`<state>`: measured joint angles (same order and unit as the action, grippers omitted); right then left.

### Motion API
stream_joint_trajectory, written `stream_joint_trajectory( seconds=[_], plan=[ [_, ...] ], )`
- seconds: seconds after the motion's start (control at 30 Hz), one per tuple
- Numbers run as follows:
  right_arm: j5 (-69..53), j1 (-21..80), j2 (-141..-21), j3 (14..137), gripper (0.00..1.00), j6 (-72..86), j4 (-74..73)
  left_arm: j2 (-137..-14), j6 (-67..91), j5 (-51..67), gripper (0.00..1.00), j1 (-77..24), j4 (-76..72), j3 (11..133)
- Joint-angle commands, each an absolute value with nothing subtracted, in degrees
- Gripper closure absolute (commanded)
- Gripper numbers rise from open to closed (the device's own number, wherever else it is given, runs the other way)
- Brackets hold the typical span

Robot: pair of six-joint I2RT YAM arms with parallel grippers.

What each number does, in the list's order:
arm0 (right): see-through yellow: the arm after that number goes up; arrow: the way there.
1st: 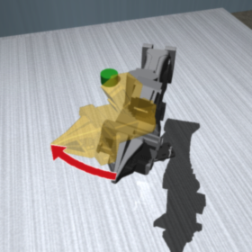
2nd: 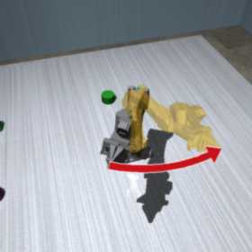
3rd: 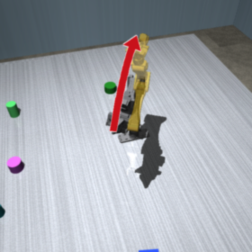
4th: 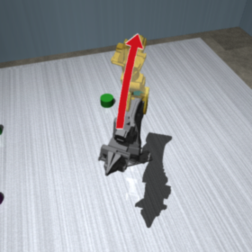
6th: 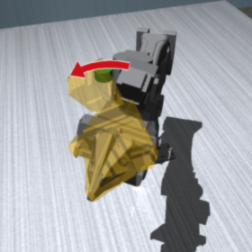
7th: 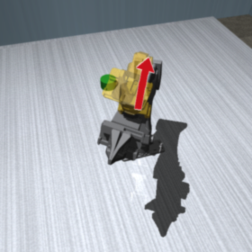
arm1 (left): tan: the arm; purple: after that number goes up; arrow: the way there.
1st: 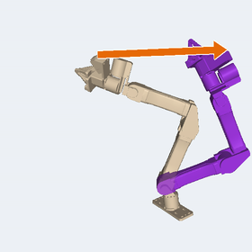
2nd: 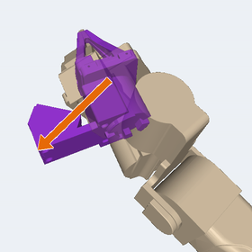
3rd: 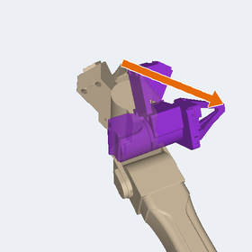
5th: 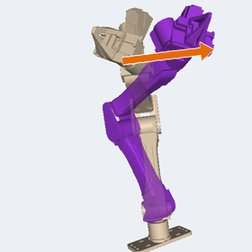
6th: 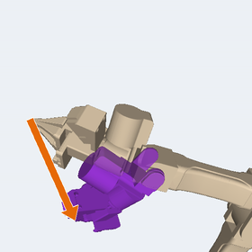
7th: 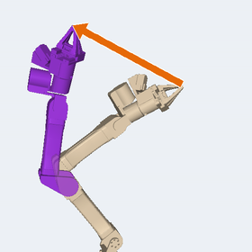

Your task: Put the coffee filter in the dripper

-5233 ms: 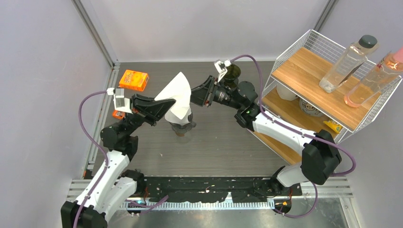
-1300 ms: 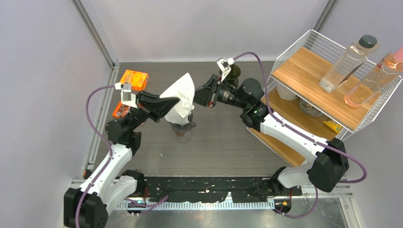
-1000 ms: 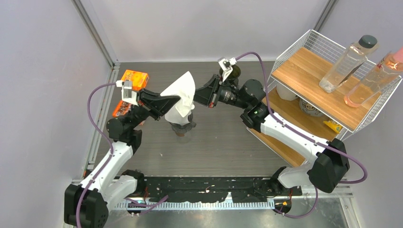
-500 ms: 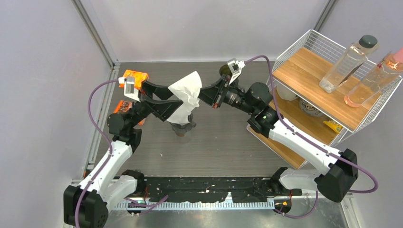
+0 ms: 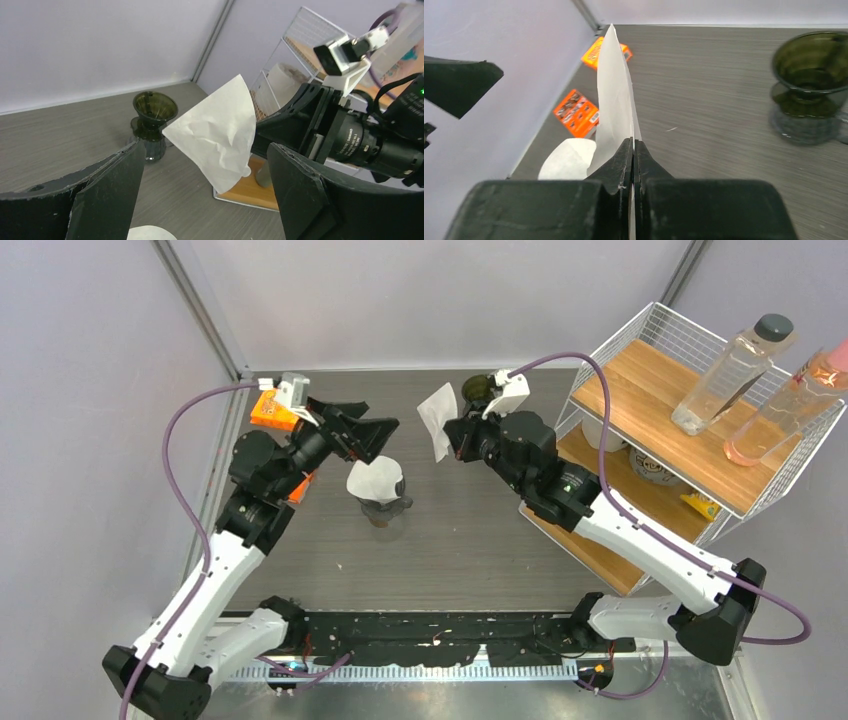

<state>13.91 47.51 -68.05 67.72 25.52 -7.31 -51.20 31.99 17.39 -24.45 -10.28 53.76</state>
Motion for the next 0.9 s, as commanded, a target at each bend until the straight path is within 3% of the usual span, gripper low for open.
stream_joint_trajectory(
  seconds=[0.0, 0.57, 0.87],
  plan=[
    [28.9, 49.9, -69.1, 72.4, 0.95, 21.9, -14.3, -55.3, 26.2, 19.9, 0.0, -27.5, -4.5, 57.7],
    [29.8, 51.8, -71.5, 73.7, 0.95, 21.8, -14.6, -67.4, 23.8, 11.4, 0.0, -38.9, -0.7, 66.0],
    [28.6, 51.9, -70.2, 72.0, 0.95, 21.8, -12.7, -71.9, 22.4, -10.2, 0.05, -43.0, 9.3, 72.2]
  ],
)
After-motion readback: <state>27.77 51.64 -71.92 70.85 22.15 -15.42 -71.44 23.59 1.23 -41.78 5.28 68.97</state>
